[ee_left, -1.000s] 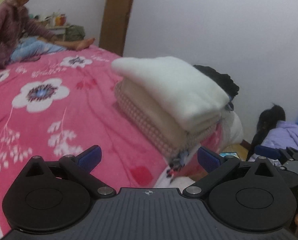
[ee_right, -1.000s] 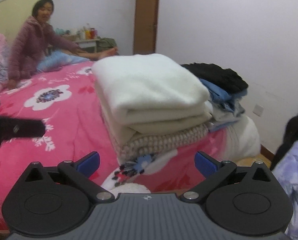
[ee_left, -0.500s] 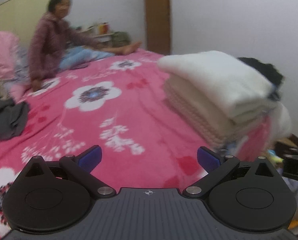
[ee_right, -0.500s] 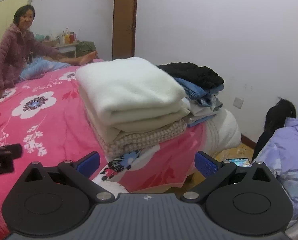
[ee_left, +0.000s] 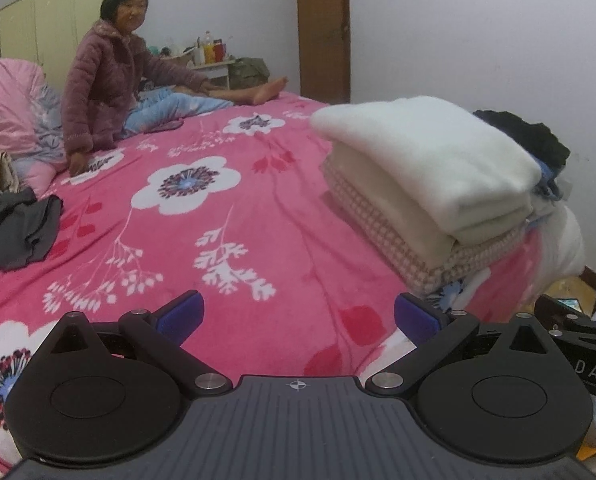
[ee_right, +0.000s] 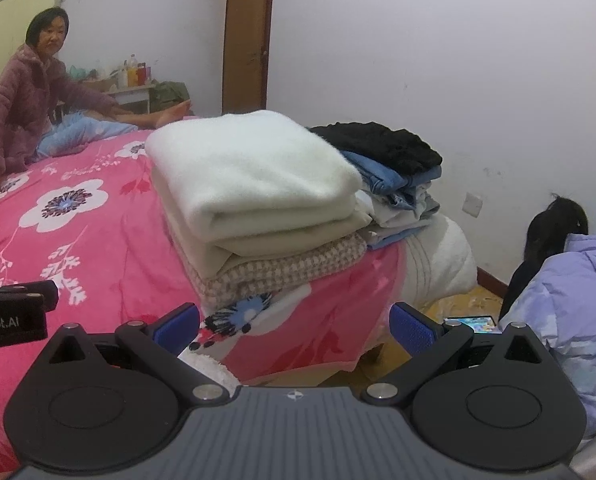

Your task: Fold clothes

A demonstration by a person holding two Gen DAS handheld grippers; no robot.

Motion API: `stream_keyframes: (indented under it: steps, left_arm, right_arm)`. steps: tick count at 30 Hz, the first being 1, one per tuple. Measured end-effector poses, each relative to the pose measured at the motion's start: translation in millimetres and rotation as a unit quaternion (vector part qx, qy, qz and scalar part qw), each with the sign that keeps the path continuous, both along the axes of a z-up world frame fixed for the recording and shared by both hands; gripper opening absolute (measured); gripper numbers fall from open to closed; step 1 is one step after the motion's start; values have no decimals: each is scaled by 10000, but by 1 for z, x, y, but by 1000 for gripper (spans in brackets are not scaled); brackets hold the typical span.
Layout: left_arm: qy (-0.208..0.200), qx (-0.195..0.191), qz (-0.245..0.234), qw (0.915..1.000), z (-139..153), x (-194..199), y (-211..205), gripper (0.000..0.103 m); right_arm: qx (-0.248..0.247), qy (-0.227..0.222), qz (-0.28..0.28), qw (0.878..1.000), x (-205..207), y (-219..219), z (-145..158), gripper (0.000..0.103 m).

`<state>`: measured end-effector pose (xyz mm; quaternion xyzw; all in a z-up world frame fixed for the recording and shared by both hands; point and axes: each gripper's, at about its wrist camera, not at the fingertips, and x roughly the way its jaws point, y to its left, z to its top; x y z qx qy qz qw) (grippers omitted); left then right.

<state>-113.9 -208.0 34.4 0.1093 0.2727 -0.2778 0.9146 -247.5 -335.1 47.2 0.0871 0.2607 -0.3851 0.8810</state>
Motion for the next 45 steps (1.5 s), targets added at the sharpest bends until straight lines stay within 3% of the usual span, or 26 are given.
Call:
stream_keyframes:
  steps: [45]
  left_arm:
    - [169,-48,186,9997,-1,5,10,102]
  right_arm:
    - [41,107,-6,9999,7,0,-4,103]
